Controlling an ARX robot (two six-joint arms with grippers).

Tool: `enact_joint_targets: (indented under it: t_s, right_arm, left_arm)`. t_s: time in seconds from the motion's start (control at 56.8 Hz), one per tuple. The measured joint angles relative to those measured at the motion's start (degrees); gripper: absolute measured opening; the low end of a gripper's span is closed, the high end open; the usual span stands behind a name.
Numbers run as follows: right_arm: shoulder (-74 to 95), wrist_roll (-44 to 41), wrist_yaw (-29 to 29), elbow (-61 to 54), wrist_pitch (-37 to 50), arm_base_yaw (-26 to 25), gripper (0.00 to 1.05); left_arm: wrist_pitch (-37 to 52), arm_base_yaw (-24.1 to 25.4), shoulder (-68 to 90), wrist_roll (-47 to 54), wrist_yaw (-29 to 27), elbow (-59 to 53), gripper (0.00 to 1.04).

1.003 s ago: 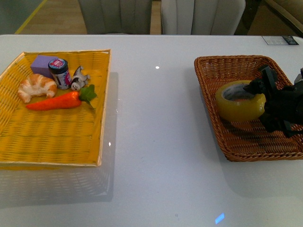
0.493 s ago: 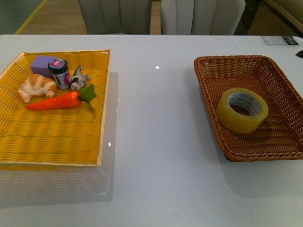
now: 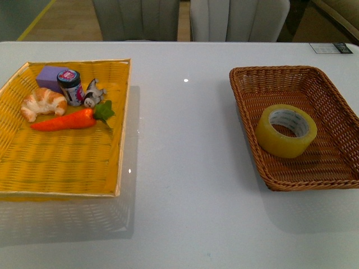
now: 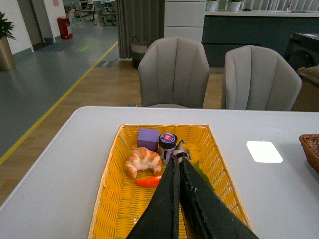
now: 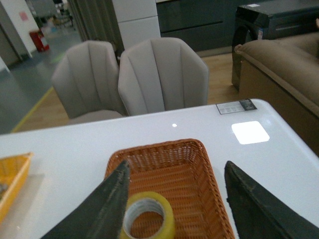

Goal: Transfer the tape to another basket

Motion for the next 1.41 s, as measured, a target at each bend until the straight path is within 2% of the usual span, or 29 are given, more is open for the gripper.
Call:
enact_joint_targets:
  t_s: [0.123,0.282,0.458,0.528,0.581,0.651,1.056,1.408]
  right_arm:
    - [-4.9,-4.17,2.67,-3.72,-2.08,3.06,0.28]
    - [-11.32,-5.44,5.86,-6.67,-5.35,5.81,0.02]
    - [-18.82,-5.75,8.28,-9.31,-10.14,8.72,0.02]
    - [-19.47,-5.84,9.31,-11.08,-8.07,9.57,0.02]
    - [-20.92,-5.9,13.68,-11.54,-9.92,12.5,0.02]
    - [-24.87,-5.92,13.94,-11.54,-12.96,14.75,0.02]
    - [-39.47,-5.92,14.4,-11.58,-26.71,14.95,0.02]
    - [-47.47,-5.92,14.43,-11.58,-34.53,14.97,0.02]
  left_arm:
    - [0.02,0.0,-0.07,0.0,0.0,0.0,0.02]
    - [0.02,0.0,-0.07,0.0,0.02,0.0,0.02]
    - [0.02,0.0,-0.07,0.0,0.0,0.0,0.02]
    - [0.02,0.0,-0.07,0.0,0.02,0.0,0.02]
    - [0.02,0.0,-0.07,0.0,0.02,0.0,0.02]
    - [0.02,0.0,-0.07,0.0,0.02,0.0,0.02]
    - [0.02,0.0,-0.07,-0.02,0.02,0.0,0.02]
    - [0.02,0.0,-0.07,0.0,0.02,0.0,0.02]
